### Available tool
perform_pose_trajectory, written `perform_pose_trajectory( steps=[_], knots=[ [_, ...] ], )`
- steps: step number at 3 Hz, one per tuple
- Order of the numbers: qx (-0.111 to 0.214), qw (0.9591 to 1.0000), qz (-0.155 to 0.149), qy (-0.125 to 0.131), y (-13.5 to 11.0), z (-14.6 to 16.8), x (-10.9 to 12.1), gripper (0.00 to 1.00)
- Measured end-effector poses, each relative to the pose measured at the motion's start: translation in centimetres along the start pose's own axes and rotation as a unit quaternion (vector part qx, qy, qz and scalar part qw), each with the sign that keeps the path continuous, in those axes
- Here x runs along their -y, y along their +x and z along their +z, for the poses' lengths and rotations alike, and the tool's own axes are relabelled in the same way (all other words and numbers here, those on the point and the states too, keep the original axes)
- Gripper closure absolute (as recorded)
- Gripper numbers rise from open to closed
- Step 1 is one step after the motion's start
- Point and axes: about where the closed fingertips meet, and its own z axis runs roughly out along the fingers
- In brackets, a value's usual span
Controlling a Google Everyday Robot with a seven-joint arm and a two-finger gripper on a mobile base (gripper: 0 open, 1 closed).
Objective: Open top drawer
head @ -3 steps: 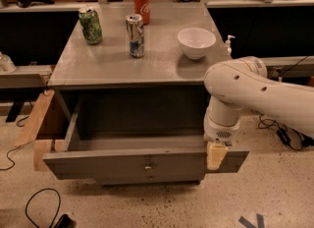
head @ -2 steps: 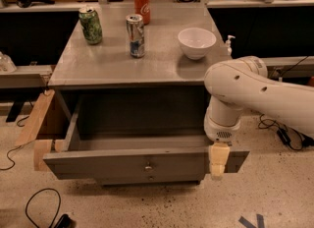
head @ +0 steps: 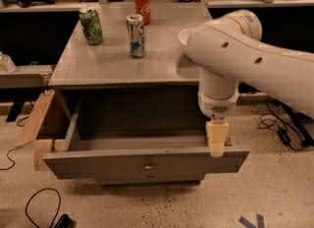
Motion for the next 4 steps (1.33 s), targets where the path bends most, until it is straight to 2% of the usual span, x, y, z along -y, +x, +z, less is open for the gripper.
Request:
perform_pose_trajectory(
  steps=[1,2,3,4],
  knots=[
    [-0.012,0.9995,-0.009,0.029,-0.4,-3.0,1.7,0.41],
    [0.007,0.9988,-0.016,0.045,0.0,-2.3,3.1,0.64],
    [0.064,0.9948,-0.023,0.076,0.8,0.5,5.2,0.95],
    [0.107,0.9889,-0.029,0.099,0.7,2.6,6.7,1.0]
  ],
)
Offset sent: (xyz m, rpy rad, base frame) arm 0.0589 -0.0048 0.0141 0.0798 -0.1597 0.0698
